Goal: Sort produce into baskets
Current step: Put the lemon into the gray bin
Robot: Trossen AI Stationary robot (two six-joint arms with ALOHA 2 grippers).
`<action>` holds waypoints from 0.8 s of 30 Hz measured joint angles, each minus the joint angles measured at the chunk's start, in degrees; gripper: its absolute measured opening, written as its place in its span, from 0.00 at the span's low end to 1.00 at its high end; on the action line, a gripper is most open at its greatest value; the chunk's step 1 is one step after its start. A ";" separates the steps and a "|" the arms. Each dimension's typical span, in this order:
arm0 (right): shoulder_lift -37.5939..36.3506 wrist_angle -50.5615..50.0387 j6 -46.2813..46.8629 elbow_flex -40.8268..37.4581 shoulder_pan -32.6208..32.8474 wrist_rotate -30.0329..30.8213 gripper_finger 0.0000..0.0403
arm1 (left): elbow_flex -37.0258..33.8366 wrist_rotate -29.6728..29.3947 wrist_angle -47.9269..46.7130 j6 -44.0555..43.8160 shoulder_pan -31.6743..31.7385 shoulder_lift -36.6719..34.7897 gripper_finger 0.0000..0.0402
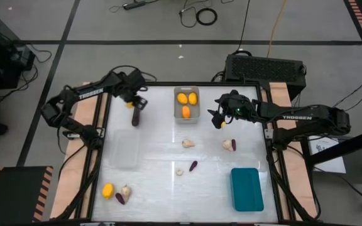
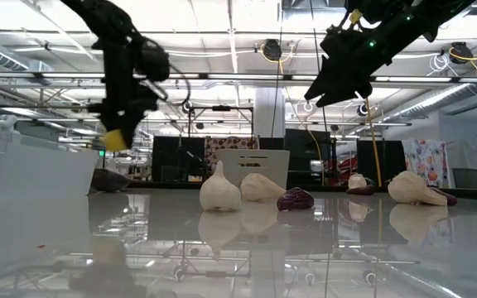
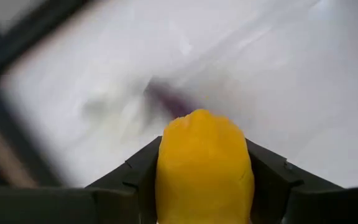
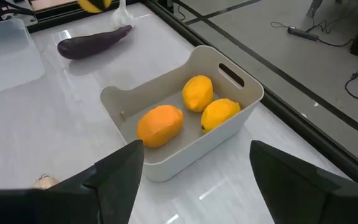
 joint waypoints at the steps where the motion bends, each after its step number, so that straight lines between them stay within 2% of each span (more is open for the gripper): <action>1: 0.00 0.08 0.00 0.00 -0.02 0.00 0.71 | 0.39 1.30 2.38 0.75 -0.42 -0.07 0.44; 7: 0.00 1.22 0.22 0.00 -0.02 0.00 0.71 | 0.81 12.72 26.08 5.24 -4.96 0.25 0.44; 14: 0.02 1.74 1.52 0.00 0.00 0.00 0.71 | 0.94 22.94 52.40 8.38 -12.26 4.70 0.44; 17: 0.02 1.68 1.63 0.00 0.00 0.00 0.71 | 0.94 22.45 57.79 8.41 -15.15 7.10 0.44; 20: 0.02 1.62 1.69 0.00 -0.01 0.00 0.71 | 0.92 18.78 62.39 11.59 -17.23 9.53 0.44; 24: 0.02 1.07 1.64 0.00 0.00 0.00 0.71 | 0.92 13.58 62.73 16.08 -18.55 11.26 0.44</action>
